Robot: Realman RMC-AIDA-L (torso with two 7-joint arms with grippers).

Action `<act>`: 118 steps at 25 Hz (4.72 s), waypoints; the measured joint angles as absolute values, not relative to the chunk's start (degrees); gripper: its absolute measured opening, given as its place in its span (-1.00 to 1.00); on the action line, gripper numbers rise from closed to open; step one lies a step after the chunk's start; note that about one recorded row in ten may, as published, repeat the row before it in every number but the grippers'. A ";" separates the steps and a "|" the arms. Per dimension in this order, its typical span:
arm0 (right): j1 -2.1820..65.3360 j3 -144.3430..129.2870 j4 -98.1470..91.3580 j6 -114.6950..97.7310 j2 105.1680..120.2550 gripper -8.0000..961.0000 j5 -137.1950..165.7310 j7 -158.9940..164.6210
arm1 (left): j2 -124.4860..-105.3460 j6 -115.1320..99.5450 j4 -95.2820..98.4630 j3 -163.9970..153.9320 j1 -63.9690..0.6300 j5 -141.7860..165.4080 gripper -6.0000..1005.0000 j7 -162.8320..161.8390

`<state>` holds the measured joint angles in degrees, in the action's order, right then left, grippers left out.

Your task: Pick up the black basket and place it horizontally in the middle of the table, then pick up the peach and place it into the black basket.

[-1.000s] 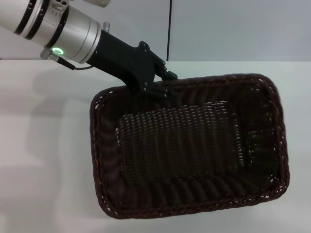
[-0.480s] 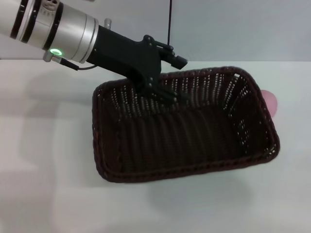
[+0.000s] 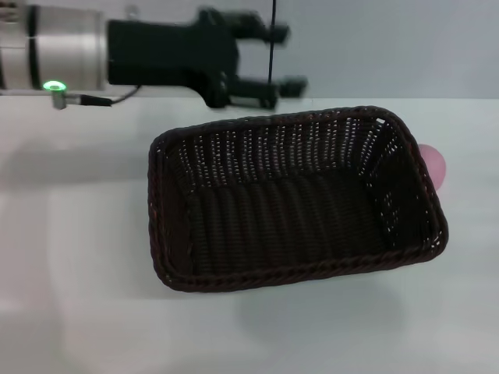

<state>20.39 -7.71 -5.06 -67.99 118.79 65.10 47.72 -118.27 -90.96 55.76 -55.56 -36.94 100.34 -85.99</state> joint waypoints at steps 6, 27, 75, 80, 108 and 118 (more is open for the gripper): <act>19.82 -12.02 -12.94 -74.81 118.58 0.60 73.48 55.80 | -118.44 -80.00 45.24 -55.38 -26.80 75.87 0.57 -78.40; 36.62 -26.30 -59.01 -95.01 110.82 0.60 141.92 114.89 | -118.67 -82.54 12.60 -55.49 -20.04 43.81 0.56 -50.65; 40.32 -44.96 -59.07 -78.17 116.94 -0.35 153.03 125.74 | -118.65 -83.31 11.12 -55.17 -19.74 43.63 0.56 -52.12; 37.01 -41.94 -66.91 -79.89 117.64 -0.41 143.52 125.90 | -118.60 -83.03 11.07 -55.18 -19.70 43.59 0.56 -52.12; 36.95 -51.22 -63.40 -89.91 117.62 0.17 117.18 119.78 | -118.56 -83.24 10.28 -55.19 -19.60 42.69 0.56 -52.12; 34.60 -47.56 -62.49 -89.60 118.39 0.57 112.36 114.91 | -118.49 -83.49 10.28 -55.20 -19.49 42.21 0.56 -52.52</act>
